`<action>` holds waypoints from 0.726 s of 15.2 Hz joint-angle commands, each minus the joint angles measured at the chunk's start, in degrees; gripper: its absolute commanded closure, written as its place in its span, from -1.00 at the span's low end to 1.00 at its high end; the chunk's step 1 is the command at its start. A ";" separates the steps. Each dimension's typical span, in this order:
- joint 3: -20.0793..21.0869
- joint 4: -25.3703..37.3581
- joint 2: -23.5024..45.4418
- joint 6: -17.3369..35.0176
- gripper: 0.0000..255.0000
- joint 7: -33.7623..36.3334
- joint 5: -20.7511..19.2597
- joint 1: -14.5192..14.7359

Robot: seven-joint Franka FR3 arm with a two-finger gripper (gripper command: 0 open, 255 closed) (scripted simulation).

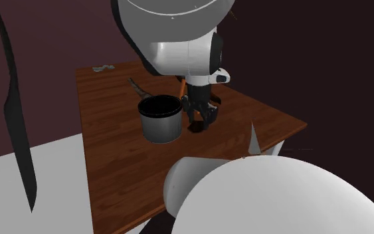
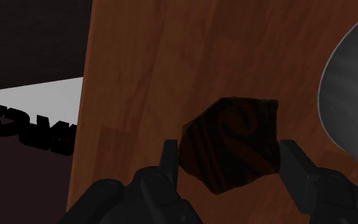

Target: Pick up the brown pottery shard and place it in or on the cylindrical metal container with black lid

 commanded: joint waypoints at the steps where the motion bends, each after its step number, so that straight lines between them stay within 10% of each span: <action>1: -0.50 1.14 -0.81 -1.97 1.00 0.06 -0.36 -0.03; 11: -2.92 7.27 -3.35 -10.61 1.00 0.12 -2.22 -0.54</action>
